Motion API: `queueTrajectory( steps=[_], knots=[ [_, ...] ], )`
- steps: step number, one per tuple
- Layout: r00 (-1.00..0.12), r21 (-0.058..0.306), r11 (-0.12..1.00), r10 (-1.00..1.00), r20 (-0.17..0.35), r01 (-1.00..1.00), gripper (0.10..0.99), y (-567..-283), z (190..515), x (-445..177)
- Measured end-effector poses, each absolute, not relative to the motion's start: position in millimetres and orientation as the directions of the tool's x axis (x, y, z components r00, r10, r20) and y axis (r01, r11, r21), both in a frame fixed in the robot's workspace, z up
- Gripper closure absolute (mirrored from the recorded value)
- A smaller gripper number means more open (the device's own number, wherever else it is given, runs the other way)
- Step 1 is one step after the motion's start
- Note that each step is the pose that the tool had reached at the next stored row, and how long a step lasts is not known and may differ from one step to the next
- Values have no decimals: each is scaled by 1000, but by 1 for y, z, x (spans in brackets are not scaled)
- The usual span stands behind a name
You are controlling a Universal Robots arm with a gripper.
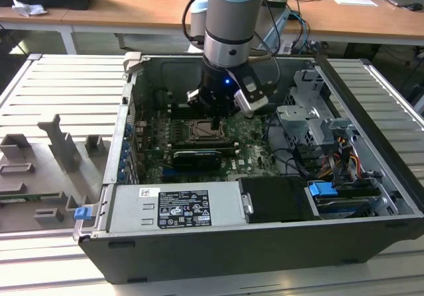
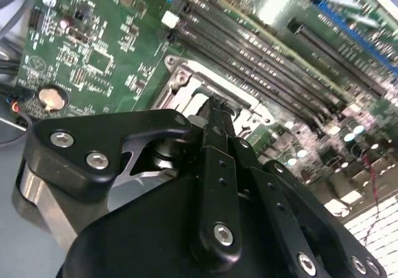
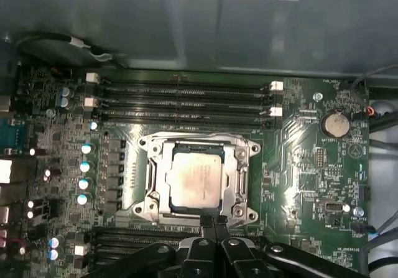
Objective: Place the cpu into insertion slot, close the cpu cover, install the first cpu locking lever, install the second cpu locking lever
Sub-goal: 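Install the second cpu locking lever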
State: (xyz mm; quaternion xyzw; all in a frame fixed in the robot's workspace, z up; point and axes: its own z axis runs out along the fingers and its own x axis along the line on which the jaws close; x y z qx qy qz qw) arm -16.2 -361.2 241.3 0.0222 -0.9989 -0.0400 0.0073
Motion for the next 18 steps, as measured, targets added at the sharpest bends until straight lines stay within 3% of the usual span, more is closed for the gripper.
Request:
queueTrajectory(
  steps=[18],
  knots=[
    [-999,81,996,-47,12,-46,980,-377,232,-50]
  ],
)
